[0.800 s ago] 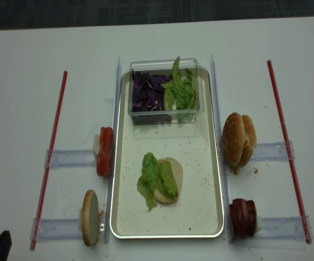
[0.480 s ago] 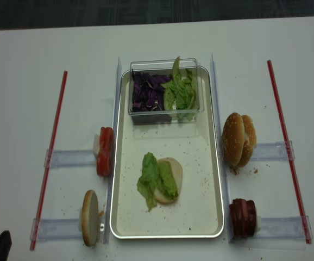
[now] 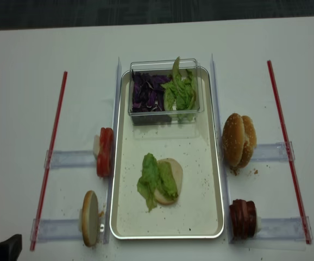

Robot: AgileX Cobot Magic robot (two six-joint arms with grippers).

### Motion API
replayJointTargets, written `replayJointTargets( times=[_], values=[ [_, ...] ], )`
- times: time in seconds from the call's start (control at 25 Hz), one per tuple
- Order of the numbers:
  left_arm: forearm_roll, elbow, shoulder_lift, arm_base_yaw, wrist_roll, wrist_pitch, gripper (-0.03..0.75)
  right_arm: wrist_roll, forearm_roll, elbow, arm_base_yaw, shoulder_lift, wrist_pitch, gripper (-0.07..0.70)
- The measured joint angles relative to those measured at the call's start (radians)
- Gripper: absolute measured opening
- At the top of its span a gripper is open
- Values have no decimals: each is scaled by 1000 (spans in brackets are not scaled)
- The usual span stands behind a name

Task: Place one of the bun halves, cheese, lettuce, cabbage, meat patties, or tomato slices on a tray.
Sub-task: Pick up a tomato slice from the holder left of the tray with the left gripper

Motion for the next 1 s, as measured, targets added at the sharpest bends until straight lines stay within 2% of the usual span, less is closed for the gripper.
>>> replayJointTargets(
  times=[0.32, 0.6, 0.72, 1.0],
  values=[
    [0, -2, 413, 0, 0, -1, 618, 0, 0, 0, 0, 0, 0, 679],
    [0, -2, 600, 0, 0, -19, 618, 0, 0, 0, 0, 0, 0, 679],
    [0, -2, 616, 0, 0, -44, 618, 0, 0, 0, 0, 0, 0, 679],
    [2, -38, 695, 0, -19, -158, 618, 0, 0, 0, 0, 0, 0, 679]
  ],
)
